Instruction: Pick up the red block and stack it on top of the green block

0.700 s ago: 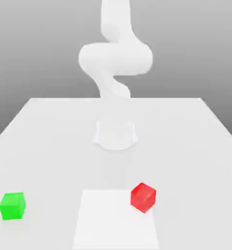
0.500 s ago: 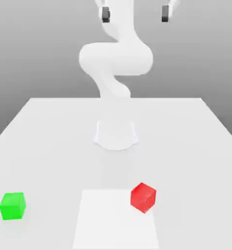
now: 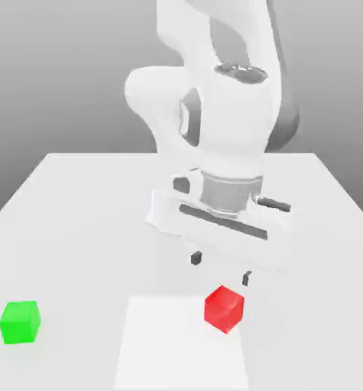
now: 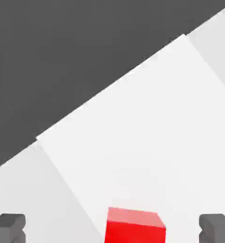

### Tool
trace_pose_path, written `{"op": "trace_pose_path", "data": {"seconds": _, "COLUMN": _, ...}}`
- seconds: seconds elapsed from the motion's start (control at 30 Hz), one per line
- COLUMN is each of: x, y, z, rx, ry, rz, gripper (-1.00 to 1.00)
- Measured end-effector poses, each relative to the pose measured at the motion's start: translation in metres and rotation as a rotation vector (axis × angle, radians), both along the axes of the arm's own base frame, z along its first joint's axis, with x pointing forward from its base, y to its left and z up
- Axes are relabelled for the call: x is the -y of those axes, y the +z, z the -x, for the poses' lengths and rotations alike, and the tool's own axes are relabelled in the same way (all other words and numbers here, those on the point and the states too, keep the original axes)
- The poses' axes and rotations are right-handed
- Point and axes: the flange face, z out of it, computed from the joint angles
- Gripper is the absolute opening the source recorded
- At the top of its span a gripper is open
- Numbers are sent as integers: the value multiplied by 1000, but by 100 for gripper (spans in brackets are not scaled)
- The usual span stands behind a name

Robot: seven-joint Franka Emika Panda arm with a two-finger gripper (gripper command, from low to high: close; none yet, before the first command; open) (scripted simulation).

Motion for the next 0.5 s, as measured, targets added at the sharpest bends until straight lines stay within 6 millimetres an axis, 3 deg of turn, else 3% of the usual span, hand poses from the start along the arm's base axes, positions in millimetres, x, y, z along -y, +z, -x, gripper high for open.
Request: {"op": "trace_pose_path", "data": {"seconds": 0.5, "x": -1, "y": -69, "z": 5, "rx": -18, "ry": -36, "rz": -15, "gripper": 0}}
